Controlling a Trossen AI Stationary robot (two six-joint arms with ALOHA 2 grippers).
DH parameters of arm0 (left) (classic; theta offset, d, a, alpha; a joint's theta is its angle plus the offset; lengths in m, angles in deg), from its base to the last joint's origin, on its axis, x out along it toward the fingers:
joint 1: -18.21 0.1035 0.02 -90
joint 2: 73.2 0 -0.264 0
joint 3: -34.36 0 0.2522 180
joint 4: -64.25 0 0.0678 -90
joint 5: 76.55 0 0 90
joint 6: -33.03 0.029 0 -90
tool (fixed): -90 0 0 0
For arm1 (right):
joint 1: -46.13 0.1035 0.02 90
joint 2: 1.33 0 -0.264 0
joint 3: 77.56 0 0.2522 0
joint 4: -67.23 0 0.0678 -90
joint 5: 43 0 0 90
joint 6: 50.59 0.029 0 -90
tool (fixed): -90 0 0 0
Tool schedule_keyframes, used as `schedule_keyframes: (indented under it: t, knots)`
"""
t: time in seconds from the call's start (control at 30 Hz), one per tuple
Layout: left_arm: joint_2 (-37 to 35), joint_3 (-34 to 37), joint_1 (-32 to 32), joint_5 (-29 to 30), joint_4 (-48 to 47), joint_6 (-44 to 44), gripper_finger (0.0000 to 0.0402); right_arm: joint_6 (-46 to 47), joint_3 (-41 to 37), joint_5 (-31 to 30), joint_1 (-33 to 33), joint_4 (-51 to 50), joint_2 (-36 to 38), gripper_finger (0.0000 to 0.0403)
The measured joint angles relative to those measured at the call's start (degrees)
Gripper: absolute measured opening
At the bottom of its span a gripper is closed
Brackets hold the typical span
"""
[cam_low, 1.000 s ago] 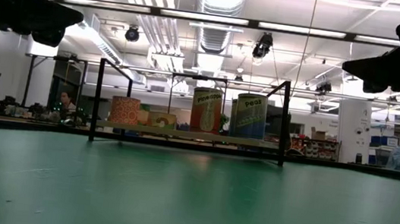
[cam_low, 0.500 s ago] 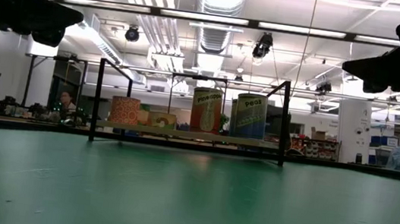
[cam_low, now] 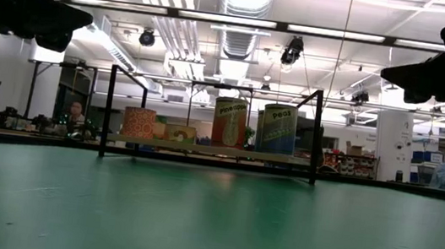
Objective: Pick and place cans onto a shelf
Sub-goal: Return to Home Position
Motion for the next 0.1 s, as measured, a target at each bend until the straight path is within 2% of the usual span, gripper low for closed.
schedule_keyframes:
  t: [0.1]
  knots:
    - [0.0, 0.0, 0.0, 0.0, 0.0, 0.0, 0.0, 0.1, 0.0, 0.0, 0.0, 0.0, 0.0, 0.0009]
